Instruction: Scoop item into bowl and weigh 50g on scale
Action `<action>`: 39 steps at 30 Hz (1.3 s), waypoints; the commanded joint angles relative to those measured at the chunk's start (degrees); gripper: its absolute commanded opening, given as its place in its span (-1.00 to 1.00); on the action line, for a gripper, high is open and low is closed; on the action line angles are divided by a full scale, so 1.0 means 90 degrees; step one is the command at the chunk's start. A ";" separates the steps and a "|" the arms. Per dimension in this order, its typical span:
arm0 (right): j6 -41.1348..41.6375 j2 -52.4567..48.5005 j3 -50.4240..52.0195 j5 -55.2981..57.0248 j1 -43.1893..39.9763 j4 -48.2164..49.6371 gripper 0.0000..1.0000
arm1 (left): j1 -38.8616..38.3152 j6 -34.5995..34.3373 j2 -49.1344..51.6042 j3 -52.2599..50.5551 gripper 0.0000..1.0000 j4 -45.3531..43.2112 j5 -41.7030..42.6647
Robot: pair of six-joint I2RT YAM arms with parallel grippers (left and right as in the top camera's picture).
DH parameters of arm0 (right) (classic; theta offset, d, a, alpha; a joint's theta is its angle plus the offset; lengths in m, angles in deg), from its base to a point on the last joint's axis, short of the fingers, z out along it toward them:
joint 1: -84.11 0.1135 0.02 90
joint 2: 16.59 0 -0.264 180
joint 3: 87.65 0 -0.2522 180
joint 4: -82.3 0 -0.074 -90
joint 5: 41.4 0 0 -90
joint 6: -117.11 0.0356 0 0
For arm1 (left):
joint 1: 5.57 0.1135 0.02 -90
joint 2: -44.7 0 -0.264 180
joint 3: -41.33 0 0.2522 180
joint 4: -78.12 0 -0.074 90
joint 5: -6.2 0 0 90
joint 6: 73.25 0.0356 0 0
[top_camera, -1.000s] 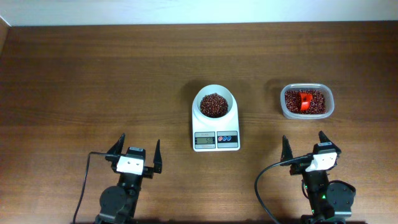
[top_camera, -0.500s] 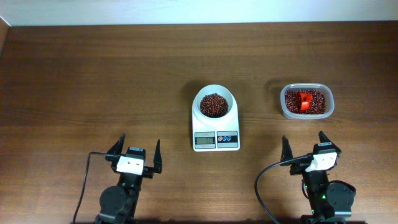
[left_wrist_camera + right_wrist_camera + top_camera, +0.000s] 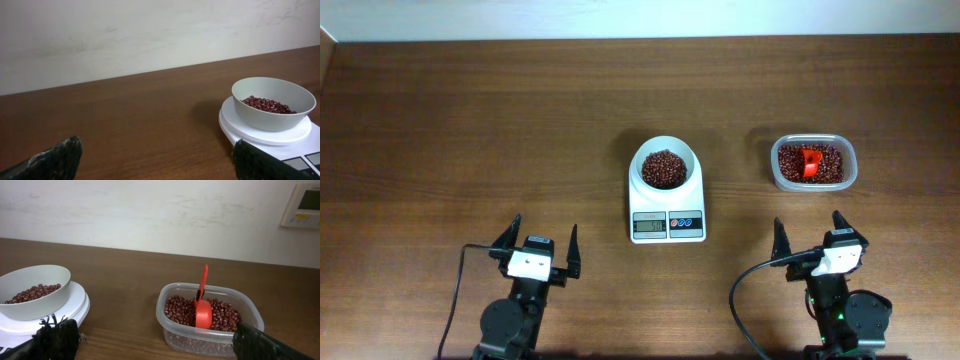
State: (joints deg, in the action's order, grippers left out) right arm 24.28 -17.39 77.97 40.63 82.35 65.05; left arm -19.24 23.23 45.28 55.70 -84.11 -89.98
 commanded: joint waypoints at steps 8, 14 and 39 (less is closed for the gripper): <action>0.0015 0.0053 0.0034 0.0032 0.0039 -0.0046 0.98 | 0.0039 0.0126 -0.0032 -0.0010 0.98 0.0044 0.0092; 0.0015 0.0053 0.0034 0.0032 0.0039 -0.0046 0.97 | 0.0039 0.0126 -0.0032 -0.0010 0.98 0.0044 0.0092; 0.0015 0.0053 0.0034 0.0032 0.0039 -0.0046 0.97 | 0.0039 0.0129 -0.0032 -0.0010 0.98 0.0044 0.0092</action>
State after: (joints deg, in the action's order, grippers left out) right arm 24.28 -17.39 77.97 40.63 82.35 65.05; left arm -19.24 23.23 45.28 55.70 -84.11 -89.98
